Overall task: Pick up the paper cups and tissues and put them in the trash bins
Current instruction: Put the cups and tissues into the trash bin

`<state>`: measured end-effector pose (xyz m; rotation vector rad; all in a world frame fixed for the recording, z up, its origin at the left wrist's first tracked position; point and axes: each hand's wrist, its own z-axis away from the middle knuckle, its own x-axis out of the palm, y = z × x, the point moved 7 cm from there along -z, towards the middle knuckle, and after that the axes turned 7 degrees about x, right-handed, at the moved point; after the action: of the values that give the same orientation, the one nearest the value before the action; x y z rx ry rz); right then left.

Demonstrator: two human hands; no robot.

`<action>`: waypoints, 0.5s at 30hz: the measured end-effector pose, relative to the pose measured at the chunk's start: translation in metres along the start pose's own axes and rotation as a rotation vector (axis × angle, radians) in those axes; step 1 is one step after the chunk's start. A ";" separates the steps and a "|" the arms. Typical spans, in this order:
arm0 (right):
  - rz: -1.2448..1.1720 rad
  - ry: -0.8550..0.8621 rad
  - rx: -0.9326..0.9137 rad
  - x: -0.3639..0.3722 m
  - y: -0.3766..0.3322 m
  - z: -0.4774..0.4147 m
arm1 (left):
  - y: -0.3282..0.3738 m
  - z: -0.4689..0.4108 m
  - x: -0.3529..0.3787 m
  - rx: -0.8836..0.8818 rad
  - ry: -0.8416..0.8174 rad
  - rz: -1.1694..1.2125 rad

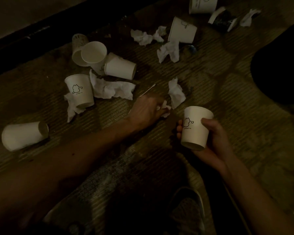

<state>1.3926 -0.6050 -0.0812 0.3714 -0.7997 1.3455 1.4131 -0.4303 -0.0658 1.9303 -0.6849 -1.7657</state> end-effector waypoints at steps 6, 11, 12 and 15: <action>0.009 0.014 -0.071 0.000 -0.021 0.006 | 0.008 -0.034 0.013 -0.134 0.024 0.177; -0.030 0.109 -0.106 -0.011 -0.034 0.006 | -0.002 -0.052 0.043 -0.169 -0.327 0.077; -0.035 0.117 -0.105 -0.013 -0.034 0.007 | -0.004 -0.052 0.045 -0.183 -0.335 0.063; -0.027 0.157 -0.117 -0.021 -0.033 0.011 | -0.007 -0.051 0.044 -0.162 -0.279 0.052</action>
<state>1.4204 -0.6341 -0.0816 0.1814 -0.7362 1.2790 1.4677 -0.4526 -0.0996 1.5640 -0.6551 -2.0125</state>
